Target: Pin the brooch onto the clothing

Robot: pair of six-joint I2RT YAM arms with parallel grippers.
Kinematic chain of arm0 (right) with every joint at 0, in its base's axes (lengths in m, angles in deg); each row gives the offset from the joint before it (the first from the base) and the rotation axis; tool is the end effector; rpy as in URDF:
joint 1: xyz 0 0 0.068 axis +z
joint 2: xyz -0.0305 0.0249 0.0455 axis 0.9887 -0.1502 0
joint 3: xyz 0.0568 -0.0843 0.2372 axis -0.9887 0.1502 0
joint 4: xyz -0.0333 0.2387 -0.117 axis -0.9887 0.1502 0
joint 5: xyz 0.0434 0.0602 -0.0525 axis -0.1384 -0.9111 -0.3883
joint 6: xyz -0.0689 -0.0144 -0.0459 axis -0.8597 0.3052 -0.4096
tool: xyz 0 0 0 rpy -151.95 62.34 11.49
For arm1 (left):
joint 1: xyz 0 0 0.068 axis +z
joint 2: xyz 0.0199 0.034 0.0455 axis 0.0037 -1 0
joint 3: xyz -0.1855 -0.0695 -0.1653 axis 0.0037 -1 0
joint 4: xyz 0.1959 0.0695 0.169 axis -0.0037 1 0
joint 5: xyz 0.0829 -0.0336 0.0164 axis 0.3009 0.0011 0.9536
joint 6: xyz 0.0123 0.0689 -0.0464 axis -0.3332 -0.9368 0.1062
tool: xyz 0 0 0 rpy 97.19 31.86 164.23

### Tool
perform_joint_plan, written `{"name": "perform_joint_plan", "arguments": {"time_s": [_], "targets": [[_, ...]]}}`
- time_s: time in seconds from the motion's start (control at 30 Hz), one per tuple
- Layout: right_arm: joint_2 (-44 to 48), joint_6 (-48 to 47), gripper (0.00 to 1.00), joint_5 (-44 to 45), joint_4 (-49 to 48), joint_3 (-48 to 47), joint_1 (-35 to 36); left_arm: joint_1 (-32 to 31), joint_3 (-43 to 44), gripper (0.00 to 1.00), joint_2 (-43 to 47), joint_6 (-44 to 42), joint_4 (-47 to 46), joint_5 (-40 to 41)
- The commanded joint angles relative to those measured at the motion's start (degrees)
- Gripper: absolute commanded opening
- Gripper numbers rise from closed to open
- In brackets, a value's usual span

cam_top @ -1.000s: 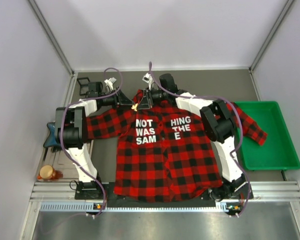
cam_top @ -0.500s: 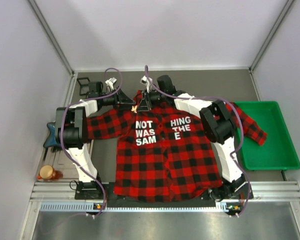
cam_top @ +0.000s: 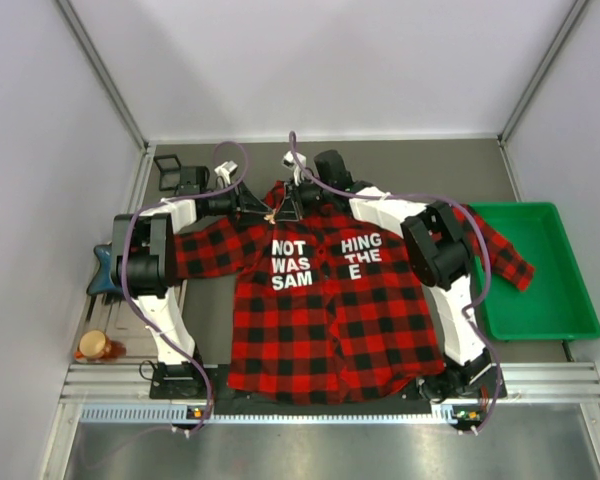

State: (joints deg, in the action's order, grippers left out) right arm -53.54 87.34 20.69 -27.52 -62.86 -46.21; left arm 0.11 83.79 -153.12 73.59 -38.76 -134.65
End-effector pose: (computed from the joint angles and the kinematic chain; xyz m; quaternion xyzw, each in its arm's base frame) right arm 0.3993 0.3425 0.1720 -0.3621 0.7441 0.4673 0.3112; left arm 0.4087 -0.0646 0.1431 -0.0341 0.8088 -0.5672 0.1516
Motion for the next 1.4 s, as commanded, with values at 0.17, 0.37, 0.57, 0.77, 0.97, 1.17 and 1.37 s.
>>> {"name": "perform_joint_plan", "arguments": {"time_s": [0.17,0.37,0.57,0.77,0.97,1.17,1.37], "targets": [[5.72,-4.64,0.00,0.82,-2.89,1.42,1.67,-0.05,1.54,0.58,0.45,3.94,-3.38,-1.57],[5.72,-4.82,0.00,0.82,-2.89,1.24,1.76,-0.05,1.46,0.48,0.37,4.55,-3.74,-1.30],[5.45,-4.56,0.00,-0.32,-2.45,0.98,1.67,-0.14,1.54,0.34,0.28,3.94,-3.30,-1.04],[5.28,-3.86,0.11,-2.78,-2.10,0.63,1.76,-0.05,1.54,0.26,0.19,3.32,-2.86,-1.04],[5.01,-2.98,0.18,-4.28,-2.19,0.37,1.49,-0.14,1.72,0.15,0.19,2.97,-2.59,-1.04],[4.40,-1.83,0.25,-5.60,-2.28,-0.42,1.05,-0.05,1.81,0.12,0.10,2.44,-2.33,-1.30],[4.05,-0.96,0.29,-7.18,-2.98,-0.95,0.61,-0.05,1.89,0.10,0.01,1.65,-1.98,-1.39]]}}
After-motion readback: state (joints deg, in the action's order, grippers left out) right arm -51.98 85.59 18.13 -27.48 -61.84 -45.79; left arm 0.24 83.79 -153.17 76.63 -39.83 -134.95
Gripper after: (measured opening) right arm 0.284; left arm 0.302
